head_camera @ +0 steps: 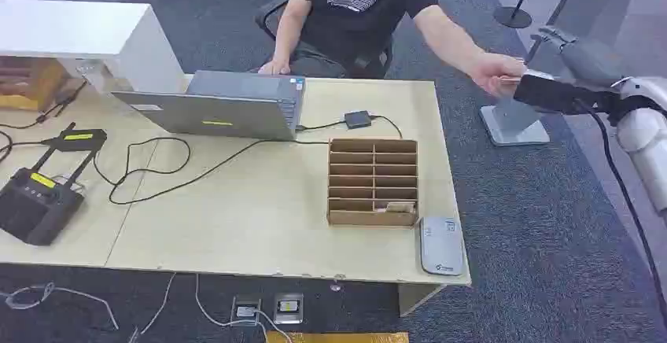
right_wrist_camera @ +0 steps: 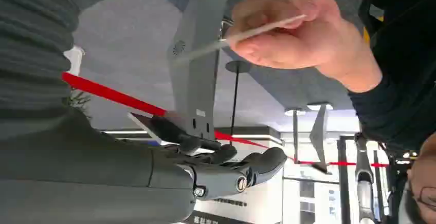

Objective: Pass the card to the sensor for recognition and then transmit it.

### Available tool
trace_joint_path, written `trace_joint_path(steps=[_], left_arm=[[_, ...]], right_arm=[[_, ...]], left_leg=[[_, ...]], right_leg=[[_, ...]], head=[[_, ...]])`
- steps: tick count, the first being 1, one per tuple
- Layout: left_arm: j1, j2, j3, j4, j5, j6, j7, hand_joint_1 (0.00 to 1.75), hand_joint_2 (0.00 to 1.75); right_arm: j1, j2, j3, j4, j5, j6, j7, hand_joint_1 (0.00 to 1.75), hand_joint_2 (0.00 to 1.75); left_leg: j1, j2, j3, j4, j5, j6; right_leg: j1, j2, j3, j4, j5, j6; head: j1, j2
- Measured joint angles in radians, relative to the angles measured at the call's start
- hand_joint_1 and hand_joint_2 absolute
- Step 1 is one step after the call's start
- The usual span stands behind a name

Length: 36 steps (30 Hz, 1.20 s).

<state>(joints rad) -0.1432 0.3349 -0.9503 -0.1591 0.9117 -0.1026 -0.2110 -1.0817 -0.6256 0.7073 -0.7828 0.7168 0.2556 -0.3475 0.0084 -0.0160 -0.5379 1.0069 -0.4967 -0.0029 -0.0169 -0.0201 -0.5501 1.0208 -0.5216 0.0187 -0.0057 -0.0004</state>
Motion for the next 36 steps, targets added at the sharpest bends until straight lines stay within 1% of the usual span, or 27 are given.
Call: trace_joint_path(steps=[1,2,3,10,17,24,27,30,32,36], left_arm=[[0.0,0.0,-0.001,0.0,0.0,0.001,0.0,0.0,0.0],[0.0,0.0,-0.002,0.0,0.001,0.002,0.0,0.0,0.0],[0.0,0.0,-0.004,0.0,0.002,0.002,0.0,0.0,0.0],[0.001,0.0,-0.013,0.0,0.005,0.003,0.014,0.0,0.0],[0.002,0.0,-0.025,0.0,0.009,0.003,0.015,0.0,0.0],[0.002,0.0,-0.028,0.0,0.015,0.014,0.015,0.0,0.0],[0.002,0.0,-0.03,0.0,0.019,0.012,0.015,0.0,0.0],[0.003,0.0,-0.031,0.0,0.029,0.011,0.015,0.0,0.0],[0.003,0.001,-0.032,0.0,0.035,0.012,0.02,0.0,0.0],[0.004,0.001,-0.039,0.003,0.046,0.012,0.038,0.0,0.0]], right_arm=[[0.006,0.003,0.0,-0.006,0.001,-0.004,0.002,0.0,1.75],[0.01,0.005,0.0,-0.011,0.001,-0.006,0.005,1.68,1.75],[0.014,0.006,0.0,-0.013,0.0,-0.007,0.007,1.75,1.75],[0.041,0.011,-0.005,-0.029,-0.011,-0.012,0.019,1.75,1.75],[0.072,0.004,-0.024,-0.046,-0.005,-0.006,0.023,1.75,1.75],[0.108,-0.016,-0.048,-0.082,-0.01,0.016,0.029,1.75,1.75],[0.134,-0.035,-0.067,-0.121,-0.028,0.045,0.056,1.75,1.75],[0.179,-0.061,-0.106,-0.184,-0.07,0.086,0.097,1.75,1.75],[0.228,-0.084,-0.141,-0.245,-0.108,0.124,0.14,1.75,1.75],[0.333,-0.122,-0.205,-0.379,-0.156,0.176,0.2,1.75,1.75]], left_leg=[[0.0,0.0,0.0,0.0,0.0,0.0],[0.0,0.0,0.0,0.0,0.0,0.0],[0.0,0.0,0.0,0.0,0.0,0.0],[0.0,0.0,0.0,0.0,0.0,0.0],[0.0,0.0,0.0,0.0,0.0,0.0],[0.0,0.0,0.0,0.0,0.0,0.0],[0.0,0.0,0.0,0.0,0.0,0.0],[0.0,0.0,0.0,0.0,0.0,0.0],[0.0,0.0,0.0,0.0,0.0,0.0],[0.0,0.0,0.0,0.0,0.0,0.0]], right_leg=[[0.0,0.0,0.0,0.0,0.0,0.0],[0.0,0.0,0.0,0.0,0.0,0.0],[0.0,0.0,0.0,0.0,0.0,0.0],[0.0,0.0,0.0,0.0,0.0,0.0],[0.0,0.0,0.0,0.0,0.0,0.0],[0.0,0.001,-0.001,0.0,0.0,0.0],[0.0,0.0,-0.001,0.0,0.0,0.0],[0.0,0.0,-0.001,0.0,0.0,0.0],[0.0,0.0,0.0,0.0,0.0,0.0],[0.0,0.0,-0.001,0.0,0.0,0.0]], head=[[0.0,0.0],[0.0,0.0],[0.0,0.0],[0.0,0.0],[0.0,0.0],[0.0,0.0],[0.0,0.0],[0.0,0.0],[0.001,0.0],[0.0,0.0]])
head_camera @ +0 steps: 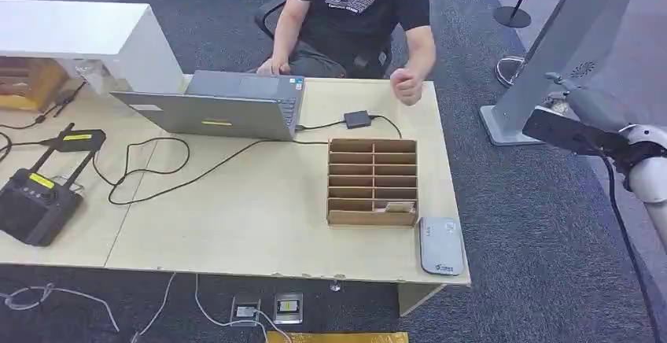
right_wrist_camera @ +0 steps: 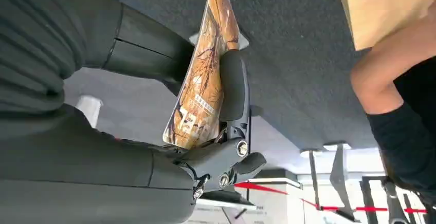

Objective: Pass the card to the sensor for recognition and then transmit it.

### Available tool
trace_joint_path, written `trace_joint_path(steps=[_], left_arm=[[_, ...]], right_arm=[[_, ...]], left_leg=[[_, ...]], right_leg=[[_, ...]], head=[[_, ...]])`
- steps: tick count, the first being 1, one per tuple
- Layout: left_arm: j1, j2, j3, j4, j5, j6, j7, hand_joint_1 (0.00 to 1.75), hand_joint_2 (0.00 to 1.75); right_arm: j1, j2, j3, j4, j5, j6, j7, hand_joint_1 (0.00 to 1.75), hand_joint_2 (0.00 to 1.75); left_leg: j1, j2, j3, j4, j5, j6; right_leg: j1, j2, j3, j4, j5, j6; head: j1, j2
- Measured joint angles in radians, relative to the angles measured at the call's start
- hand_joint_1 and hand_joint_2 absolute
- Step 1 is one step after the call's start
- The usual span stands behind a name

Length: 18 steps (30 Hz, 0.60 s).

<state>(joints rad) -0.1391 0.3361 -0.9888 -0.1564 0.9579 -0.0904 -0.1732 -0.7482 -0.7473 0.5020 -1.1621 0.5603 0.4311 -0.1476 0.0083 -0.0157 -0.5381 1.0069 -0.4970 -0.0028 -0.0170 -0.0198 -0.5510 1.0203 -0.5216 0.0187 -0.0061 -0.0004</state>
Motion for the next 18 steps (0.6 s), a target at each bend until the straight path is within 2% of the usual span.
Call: trace_joint_path(steps=[3,9,18], left_arm=[[0.0,0.0,-0.003,0.0,0.018,0.002,0.01,0.0,0.0],[0.0,-0.001,-0.015,0.001,0.036,0.005,0.012,0.0,0.0],[-0.001,-0.001,-0.026,0.001,0.055,0.005,0.012,0.0,0.0]], right_arm=[[0.099,-0.014,-0.042,-0.097,-0.042,0.022,0.059,1.75,1.75],[0.295,-0.009,-0.092,-0.29,-0.116,0.005,0.152,1.75,1.75],[0.468,0.046,-0.095,-0.437,-0.198,-0.074,0.189,1.75,1.75]], left_leg=[[0.001,0.0,0.0,0.0,0.0,0.0],[0.001,0.0,0.0,0.0,0.0,0.0],[0.001,0.0,0.0,-0.001,0.0,0.0]], right_leg=[[0.001,0.0,0.0,0.0,0.0,0.0],[0.001,0.0,0.0,0.0,0.0,0.0],[0.001,0.0,0.0,0.0,0.0,0.0]], head=[[0.001,0.0],[0.001,0.0],[0.001,0.0]])
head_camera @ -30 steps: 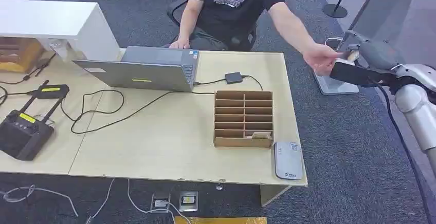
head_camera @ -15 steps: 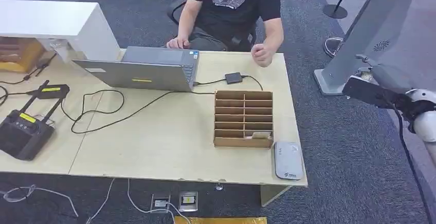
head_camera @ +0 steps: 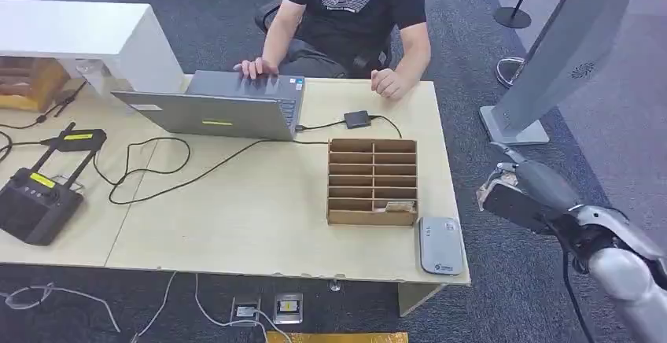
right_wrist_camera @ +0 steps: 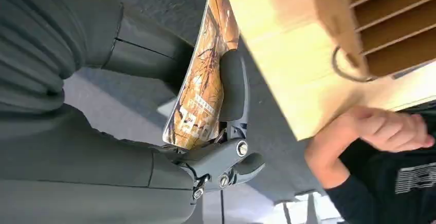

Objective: Pass the card to the sensor for recognition and then transmit it.

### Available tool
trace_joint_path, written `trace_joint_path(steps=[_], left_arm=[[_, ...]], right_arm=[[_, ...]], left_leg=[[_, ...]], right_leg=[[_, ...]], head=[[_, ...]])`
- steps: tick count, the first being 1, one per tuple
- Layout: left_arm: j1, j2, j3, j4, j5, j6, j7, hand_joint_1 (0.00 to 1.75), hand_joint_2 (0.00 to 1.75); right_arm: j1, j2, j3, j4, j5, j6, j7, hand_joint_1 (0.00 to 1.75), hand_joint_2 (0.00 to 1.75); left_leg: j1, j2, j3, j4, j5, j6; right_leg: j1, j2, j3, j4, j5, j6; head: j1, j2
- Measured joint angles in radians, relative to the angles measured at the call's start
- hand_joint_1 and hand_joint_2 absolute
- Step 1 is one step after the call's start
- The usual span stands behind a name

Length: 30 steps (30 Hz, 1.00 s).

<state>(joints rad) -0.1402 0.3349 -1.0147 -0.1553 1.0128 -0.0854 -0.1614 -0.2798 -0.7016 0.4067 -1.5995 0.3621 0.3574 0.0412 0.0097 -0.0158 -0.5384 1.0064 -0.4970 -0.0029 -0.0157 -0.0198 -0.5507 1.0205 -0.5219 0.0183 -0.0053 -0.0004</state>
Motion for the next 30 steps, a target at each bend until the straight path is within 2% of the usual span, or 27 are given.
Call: trace_joint_path(steps=[12,19,30], left_arm=[[-0.001,0.0,-0.011,0.0,0.03,0.007,0.024,0.0,0.0],[-0.001,0.0,-0.017,0.001,0.036,0.025,0.025,0.0,0.0],[-0.003,0.0,-0.035,0.001,0.036,0.034,0.025,0.0,0.0]], right_arm=[[0.111,0.087,-0.002,-0.005,-0.055,-0.048,-0.03,1.75,1.75],[0.133,0.108,-0.013,0.065,-0.079,-0.052,-0.1,1.75,1.75],[0.183,0.113,-0.025,0.17,-0.095,-0.076,-0.167,1.75,1.75]], left_leg=[[0.0,0.0,0.0,0.0,0.0,-0.001],[0.0,0.001,0.0,0.0,-0.001,-0.001],[0.0,0.002,-0.001,0.0,-0.001,-0.001]], right_leg=[[0.0,0.001,-0.001,0.0,0.0,0.0],[0.0,0.002,-0.002,0.0,0.0,0.0],[0.0,0.003,-0.003,0.0,0.0,0.0]], head=[[0.0,0.0],[0.0,0.0],[0.0,0.0]])
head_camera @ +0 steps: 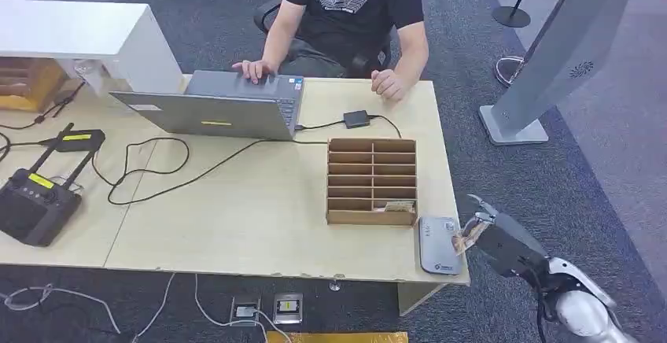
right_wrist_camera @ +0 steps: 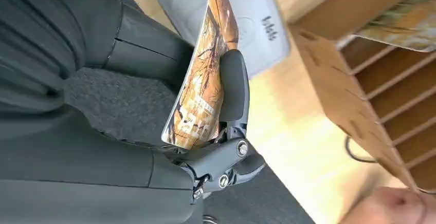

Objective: Pass the card to the sensor for recognition and then transmit it.

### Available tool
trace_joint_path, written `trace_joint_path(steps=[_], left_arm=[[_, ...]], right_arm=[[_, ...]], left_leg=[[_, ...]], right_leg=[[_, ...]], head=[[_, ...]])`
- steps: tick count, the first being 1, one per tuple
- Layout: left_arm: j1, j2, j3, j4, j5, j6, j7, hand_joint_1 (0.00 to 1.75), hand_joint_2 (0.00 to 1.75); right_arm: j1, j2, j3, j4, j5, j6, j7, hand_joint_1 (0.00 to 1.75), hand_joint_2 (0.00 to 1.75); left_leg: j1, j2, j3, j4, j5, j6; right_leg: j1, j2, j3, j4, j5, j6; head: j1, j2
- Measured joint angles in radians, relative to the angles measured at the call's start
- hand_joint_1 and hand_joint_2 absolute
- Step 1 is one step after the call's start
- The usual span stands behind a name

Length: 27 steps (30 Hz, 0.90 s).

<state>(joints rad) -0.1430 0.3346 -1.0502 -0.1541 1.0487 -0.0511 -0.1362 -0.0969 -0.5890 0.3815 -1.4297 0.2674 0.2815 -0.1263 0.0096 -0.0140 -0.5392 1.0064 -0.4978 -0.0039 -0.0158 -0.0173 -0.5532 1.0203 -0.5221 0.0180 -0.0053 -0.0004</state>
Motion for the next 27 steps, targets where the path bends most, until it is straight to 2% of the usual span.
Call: trace_joint_path(steps=[11,18,27], left_arm=[[-0.001,-0.003,-0.007,0.0,0.003,0.007,-0.002,0.0,0.0],[-0.003,-0.008,-0.022,0.0,0.004,0.006,-0.009,0.0,0.0],[-0.003,-0.011,-0.029,0.0,0.021,0.007,-0.009,0.0,0.0]], right_arm=[[0.015,0.006,0.011,0.054,0.045,-0.021,-0.013,1.75,1.75],[0.016,0.029,0.044,0.055,0.055,-0.031,0.026,1.75,1.75],[0.016,0.055,0.08,0.061,0.056,-0.055,0.026,1.75,1.75]], left_leg=[[0.0,0.0,0.0,0.0,0.0,0.0],[0.0,0.0,0.0,0.0,0.0,0.0],[0.0,0.0,0.0,0.0,0.0,0.0]], right_leg=[[0.0,0.0,0.0,0.0,0.0,0.0],[0.0,0.0,0.0,0.0,0.0,0.0],[0.0,0.0,0.0,0.0,0.0,0.0]], head=[[0.0,0.0],[0.0,0.0],[0.0,0.0]])
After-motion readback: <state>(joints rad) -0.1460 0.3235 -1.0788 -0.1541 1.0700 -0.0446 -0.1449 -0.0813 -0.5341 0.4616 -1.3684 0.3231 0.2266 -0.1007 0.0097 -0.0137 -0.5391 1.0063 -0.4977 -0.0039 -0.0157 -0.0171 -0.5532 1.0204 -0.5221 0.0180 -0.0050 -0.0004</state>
